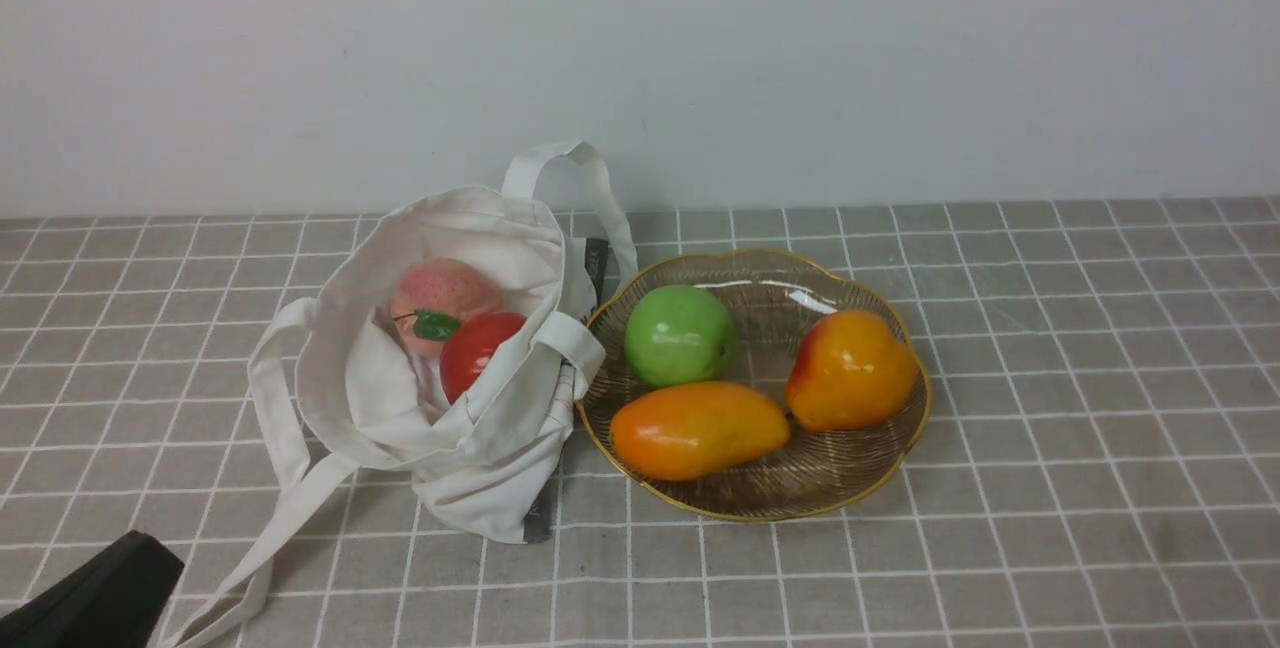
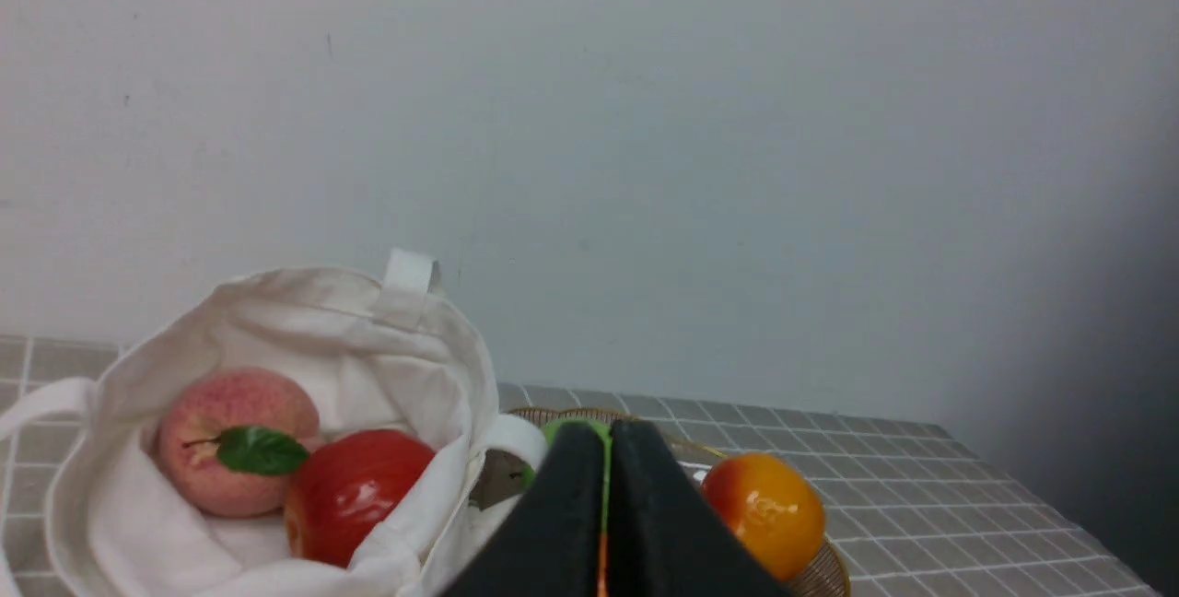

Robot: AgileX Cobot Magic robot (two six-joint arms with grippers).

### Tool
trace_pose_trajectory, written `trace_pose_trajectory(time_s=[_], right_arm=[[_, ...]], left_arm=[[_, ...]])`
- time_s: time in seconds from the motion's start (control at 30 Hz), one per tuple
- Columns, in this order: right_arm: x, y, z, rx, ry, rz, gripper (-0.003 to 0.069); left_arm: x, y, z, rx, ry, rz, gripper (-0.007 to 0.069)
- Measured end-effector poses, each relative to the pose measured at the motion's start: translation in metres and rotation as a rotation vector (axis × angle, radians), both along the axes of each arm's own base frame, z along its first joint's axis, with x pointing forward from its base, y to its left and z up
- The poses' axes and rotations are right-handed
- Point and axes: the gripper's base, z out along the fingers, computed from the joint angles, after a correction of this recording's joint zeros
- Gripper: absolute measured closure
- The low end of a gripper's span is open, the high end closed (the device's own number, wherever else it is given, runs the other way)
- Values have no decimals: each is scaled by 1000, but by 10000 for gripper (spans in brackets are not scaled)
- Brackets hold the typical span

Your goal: Take the fruit out of the bag on the grey coffee tablecloth and place them on the plate.

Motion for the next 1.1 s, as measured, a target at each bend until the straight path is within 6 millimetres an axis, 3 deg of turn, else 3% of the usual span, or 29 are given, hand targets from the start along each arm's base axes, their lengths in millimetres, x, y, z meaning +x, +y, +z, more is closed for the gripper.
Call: trace_pose_trajectory(time_s=[0.17, 0.43, 0.53, 0.77, 1.1], right_arm=[[0, 0, 0, 0, 0, 0, 674], [0, 0, 0, 0, 0, 0, 674], [0, 0, 0, 0, 0, 0, 674], [0, 0, 0, 0, 0, 0, 674], [0, 0, 0, 0, 0, 0, 674]], left_arm=[[0, -1, -3, 58, -2, -7, 632], [-4, -3, -11, 388, -89, -13, 632], [-2, 1, -19, 464, -5, 54, 632], [-3, 18, -40, 415, 307, 271, 632], [-3, 21, -41, 410, 332, 312, 632]])
